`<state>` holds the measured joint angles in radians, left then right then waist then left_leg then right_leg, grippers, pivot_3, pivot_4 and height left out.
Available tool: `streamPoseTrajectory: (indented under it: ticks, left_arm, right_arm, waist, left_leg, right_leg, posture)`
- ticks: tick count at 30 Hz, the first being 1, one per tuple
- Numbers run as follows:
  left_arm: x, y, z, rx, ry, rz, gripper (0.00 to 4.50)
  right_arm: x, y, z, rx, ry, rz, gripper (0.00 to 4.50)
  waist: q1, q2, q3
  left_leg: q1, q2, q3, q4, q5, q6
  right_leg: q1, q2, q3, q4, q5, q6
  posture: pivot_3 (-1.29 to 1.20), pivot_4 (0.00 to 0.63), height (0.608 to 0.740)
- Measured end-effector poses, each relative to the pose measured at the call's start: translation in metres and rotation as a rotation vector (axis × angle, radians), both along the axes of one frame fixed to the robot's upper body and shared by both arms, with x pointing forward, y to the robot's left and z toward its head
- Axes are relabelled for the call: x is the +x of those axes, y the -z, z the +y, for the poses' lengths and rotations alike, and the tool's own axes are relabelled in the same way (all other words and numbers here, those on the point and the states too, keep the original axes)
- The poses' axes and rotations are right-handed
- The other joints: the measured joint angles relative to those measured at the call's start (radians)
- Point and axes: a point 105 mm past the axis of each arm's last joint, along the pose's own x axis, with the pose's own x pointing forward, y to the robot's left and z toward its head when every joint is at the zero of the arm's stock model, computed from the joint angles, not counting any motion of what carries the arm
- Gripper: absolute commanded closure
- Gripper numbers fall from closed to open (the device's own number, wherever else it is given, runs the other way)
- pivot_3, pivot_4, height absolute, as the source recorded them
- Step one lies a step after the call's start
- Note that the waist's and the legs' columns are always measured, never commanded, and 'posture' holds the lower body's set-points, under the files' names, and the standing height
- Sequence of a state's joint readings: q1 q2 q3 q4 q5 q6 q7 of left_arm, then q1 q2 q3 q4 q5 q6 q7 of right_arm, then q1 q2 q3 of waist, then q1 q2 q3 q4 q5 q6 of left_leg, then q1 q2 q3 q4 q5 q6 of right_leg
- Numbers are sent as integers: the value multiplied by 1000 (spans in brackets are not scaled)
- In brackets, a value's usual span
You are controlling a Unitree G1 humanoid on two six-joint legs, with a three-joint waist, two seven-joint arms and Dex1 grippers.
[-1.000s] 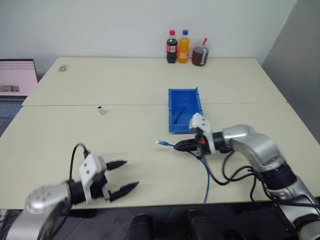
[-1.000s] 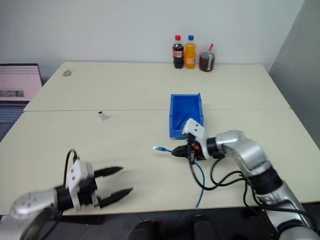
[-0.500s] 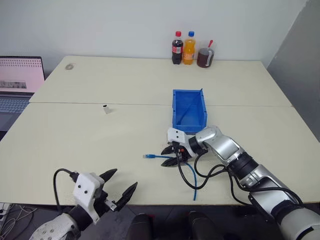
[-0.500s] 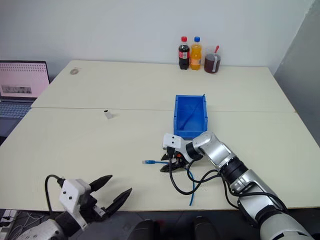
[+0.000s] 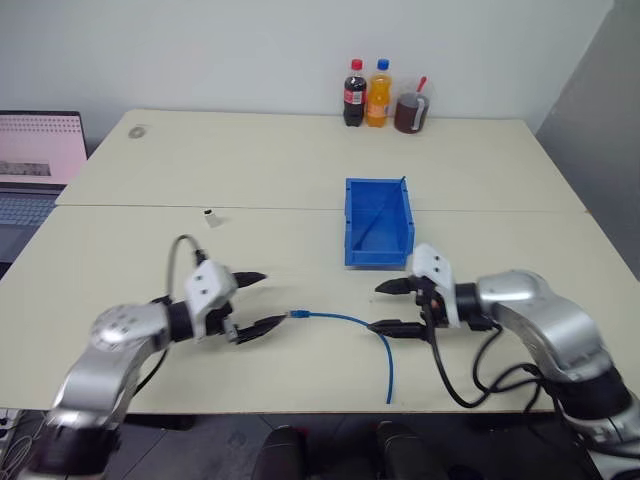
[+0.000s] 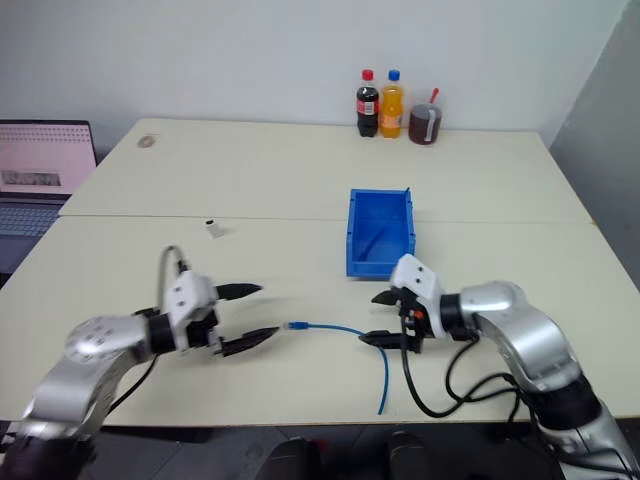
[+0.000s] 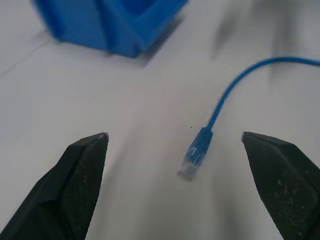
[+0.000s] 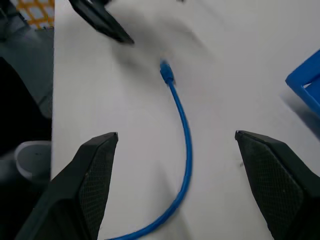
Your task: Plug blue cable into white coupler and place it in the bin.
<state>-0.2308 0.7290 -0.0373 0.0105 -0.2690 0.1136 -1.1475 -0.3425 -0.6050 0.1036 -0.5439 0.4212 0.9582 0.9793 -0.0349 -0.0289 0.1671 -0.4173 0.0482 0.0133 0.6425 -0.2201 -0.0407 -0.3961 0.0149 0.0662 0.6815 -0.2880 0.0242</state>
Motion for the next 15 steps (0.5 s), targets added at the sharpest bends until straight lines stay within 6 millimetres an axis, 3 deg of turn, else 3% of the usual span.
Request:
streamPoseTrajectory:
  ticks: [5, 11, 15]
  left_arm:
    - [6, 29, 0, 129, 203, 40, 0]
    - [31, 25, 0, 178, 313, 9, 0]
    - [35, 27, -6, 178, 357, 7, 793]
  right_arm:
    - [-14, -5, -13, 23, 118, 10, 519]
    - [-15, 0, -27, 3, 265, 8, 519]
    - [-16, -3, -28, 12, 291, -1, 409]
  waist:
    - [1, 0, 0]
    - [4, -1, 0]
    - [4, 0, -2]
  left_leg:
    - [0, 0, 1, 0, 0, 0]
    - [0, -1, 1, 3, 0, 0]
    - [1, -1, 1, 3, 0, 0]
  right_leg:
    - [0, 1, -2, 1, -1, -1]
    - [2, 0, -1, 1, -2, 5]
    - [5, 0, -1, 0, -2, 6]
  posture:
    - [0, 150, 740]
    - [0, 150, 740]
    - [0, 150, 740]
